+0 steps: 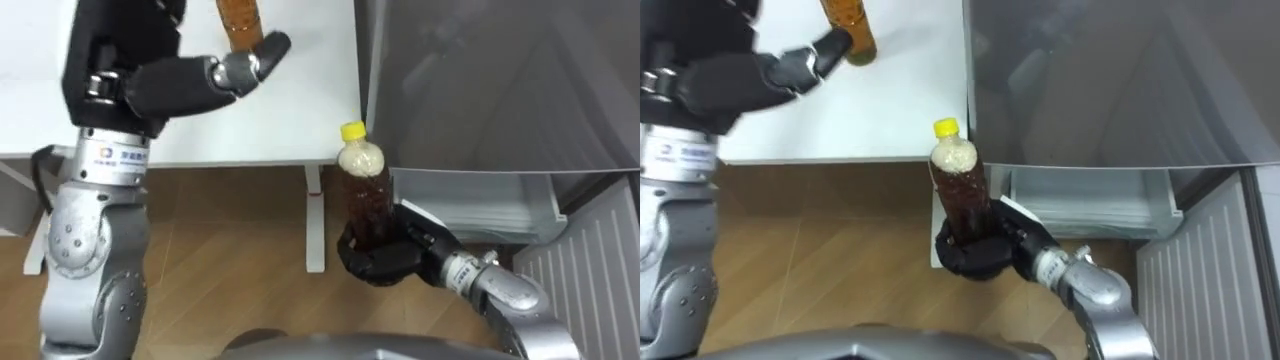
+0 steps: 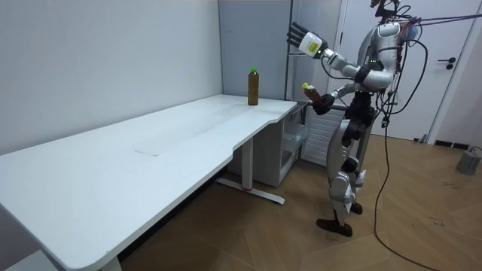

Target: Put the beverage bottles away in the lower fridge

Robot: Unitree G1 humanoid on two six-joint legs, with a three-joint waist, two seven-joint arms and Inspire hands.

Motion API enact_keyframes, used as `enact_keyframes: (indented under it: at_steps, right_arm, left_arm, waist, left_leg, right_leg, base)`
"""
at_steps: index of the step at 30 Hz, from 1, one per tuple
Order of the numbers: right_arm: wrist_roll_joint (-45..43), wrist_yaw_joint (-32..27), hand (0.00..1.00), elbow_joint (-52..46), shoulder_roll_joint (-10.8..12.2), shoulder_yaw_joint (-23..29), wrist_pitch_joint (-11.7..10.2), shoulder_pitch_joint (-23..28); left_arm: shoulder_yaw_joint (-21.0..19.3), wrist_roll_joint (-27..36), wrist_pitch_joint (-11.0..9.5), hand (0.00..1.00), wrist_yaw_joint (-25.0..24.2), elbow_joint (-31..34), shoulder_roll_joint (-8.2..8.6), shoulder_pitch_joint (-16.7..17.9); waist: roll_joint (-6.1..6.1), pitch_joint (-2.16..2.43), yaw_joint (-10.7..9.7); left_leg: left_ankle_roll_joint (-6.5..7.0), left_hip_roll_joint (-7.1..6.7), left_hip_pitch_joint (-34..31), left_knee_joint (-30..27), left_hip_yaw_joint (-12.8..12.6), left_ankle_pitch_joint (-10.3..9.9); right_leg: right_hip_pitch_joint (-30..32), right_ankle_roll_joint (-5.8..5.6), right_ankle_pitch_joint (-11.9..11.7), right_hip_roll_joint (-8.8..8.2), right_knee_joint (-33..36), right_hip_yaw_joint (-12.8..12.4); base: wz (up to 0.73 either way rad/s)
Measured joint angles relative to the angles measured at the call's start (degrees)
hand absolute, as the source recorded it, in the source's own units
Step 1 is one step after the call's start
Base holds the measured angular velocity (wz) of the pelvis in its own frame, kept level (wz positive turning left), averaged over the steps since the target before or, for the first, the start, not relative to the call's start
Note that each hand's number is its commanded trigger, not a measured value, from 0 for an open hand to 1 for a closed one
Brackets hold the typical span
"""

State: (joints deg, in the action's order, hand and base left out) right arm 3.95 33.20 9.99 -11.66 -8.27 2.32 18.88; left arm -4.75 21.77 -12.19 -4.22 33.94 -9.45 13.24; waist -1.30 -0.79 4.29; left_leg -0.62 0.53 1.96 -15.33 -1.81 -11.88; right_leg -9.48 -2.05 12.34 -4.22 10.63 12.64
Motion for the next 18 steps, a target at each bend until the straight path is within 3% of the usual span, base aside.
enact_keyframes:
  at_steps: [1,3,8,10,13,18]
  right_arm:
    - [-0.1,0.0,1.0,0.5,0.2,0.6,-0.5,0.5]
    - [-0.1,-0.1,1.0,1.2,0.1,0.8,-1.2,0.5]
    - [0.7,-0.2,1.0,1.2,0.8,0.8,-2.7,0.9]
    - [0.9,-0.1,1.0,1.2,0.6,0.8,-3.6,1.6]
    - [0.9,-0.5,1.0,1.3,0.3,1.2,-3.8,3.0]
    - [0.9,-1.8,1.0,1.2,0.2,1.2,-3.7,4.8]
  left_arm:
    - [-1.5,-2.6,-1.6,0.0,1.6,0.8,-0.05,-0.1]
    - [-2.9,-5.1,-3.9,0.0,4.9,1.4,-0.11,-0.1]
    - [-7.2,-11.0,-6.3,0.0,14.4,2.2,-0.11,-0.8]
    - [-10.1,-16.1,-7.1,0.0,19.4,2.1,-0.19,-1.5]
    - [-13.1,-18.8,-9.0,0.0,26.1,1.8,-0.33,-1.5]
    - [-16.8,-17.0,-10.3,0.0,34.7,-2.1,-0.53,-1.4]
  waist:
    - [0.31,-0.21,0.5]
    - [0.81,-0.14,0.9]
    - [1.23,0.11,2.0]
    - [0.97,0.12,3.4]
    - [0.19,-0.12,4.5]
    - [-1.07,0.29,5.9]
  left_leg:
    - [-0.02,-0.03,0.5,0.0,0.0,0.0]
    - [-0.02,-0.16,0.6,-0.1,0.2,0.0]
    - [-0.01,-0.28,0.8,-0.3,0.5,0.0]
    - [-0.01,-0.27,1.3,-0.3,0.4,0.0]
    - [-0.01,-0.29,1.8,-0.3,0.7,-0.1]
    - [-0.02,-0.46,2.0,-0.2,1.4,-0.1]
  right_leg:
    - [-0.5,-0.01,0.0,0.0,-0.2,0.0]
    - [-1.0,-0.01,0.0,0.0,-0.6,0.1]
    - [-1.5,-0.02,0.0,0.04,-1.1,0.2]
    - [-1.8,-0.01,0.0,0.04,-1.0,0.1]
    - [-2.5,-0.01,0.0,0.04,-1.0,0.4]
    - [-3.2,-0.02,0.0,-0.01,-1.3,1.1]
  base:
    - [0.0]
    - [0.05]
    - [0.03]
    - [0.0]
    - [0.04]
    - [0.06]
